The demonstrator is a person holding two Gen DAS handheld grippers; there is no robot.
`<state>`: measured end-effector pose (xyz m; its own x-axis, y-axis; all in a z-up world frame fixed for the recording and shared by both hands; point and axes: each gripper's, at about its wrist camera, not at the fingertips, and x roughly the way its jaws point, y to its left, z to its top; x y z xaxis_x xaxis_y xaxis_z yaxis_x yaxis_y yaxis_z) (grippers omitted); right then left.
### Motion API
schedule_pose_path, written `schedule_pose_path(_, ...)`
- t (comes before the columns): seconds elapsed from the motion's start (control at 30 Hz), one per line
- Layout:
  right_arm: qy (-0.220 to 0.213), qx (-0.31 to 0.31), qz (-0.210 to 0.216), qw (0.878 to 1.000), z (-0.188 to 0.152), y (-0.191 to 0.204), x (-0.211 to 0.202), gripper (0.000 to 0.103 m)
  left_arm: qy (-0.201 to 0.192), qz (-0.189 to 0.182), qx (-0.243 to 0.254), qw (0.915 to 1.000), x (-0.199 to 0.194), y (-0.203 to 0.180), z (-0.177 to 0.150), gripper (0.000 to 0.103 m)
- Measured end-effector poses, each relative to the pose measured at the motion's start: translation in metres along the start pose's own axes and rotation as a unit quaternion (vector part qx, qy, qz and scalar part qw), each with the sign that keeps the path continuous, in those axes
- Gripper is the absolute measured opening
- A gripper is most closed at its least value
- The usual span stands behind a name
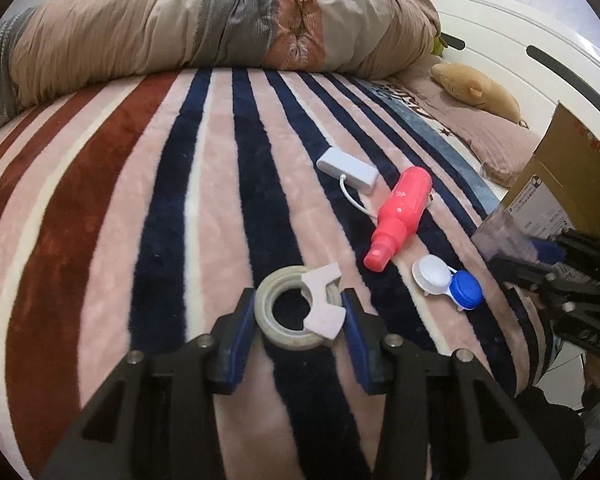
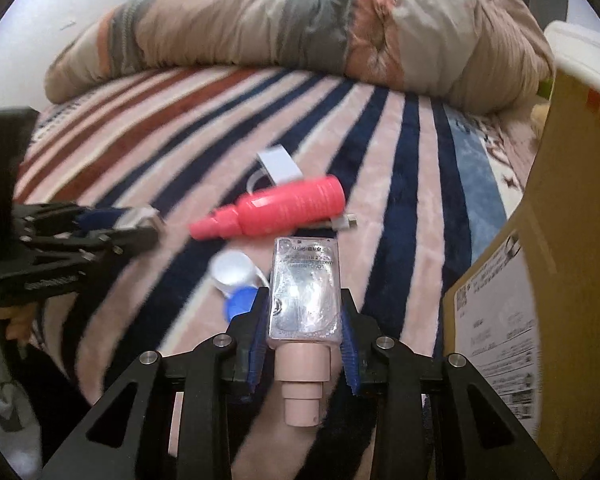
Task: Organize rigid objects
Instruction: 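Carry the perfume bottle and tape roll into the box and open both grippers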
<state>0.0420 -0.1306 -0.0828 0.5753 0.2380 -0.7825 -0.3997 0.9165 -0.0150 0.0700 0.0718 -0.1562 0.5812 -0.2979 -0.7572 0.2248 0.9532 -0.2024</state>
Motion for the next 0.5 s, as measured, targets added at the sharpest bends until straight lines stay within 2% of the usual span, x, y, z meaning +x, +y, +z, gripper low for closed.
schedule_pose_path(0.1, -0.025, -0.002, 0.024, 0.999, 0.010, 0.005, -0.025, 0.027, -0.015, 0.006, -0.003, 0.9999, -0.018, 0.001, 0.001, 0.039)
schedule_pose_path(0.23, -0.069, -0.002, 0.052, 0.996, 0.022, 0.003, -0.069, 0.027, -0.062, -0.004, 0.005, 0.9980, -0.058, -0.014, 0.018, 0.039)
schedule_pose_path(0.4, -0.124, 0.013, 0.040, 0.991, 0.025, -0.026, -0.124, 0.027, -0.106, -0.038, 0.055, 0.9921, -0.101, -0.067, 0.044, 0.039)
schedule_pose_path(0.5, -0.143, 0.033, 0.005, 0.989, 0.016, -0.059, -0.147, 0.027, -0.121, -0.073, 0.088, 0.9861, -0.119, -0.107, 0.062, 0.039)
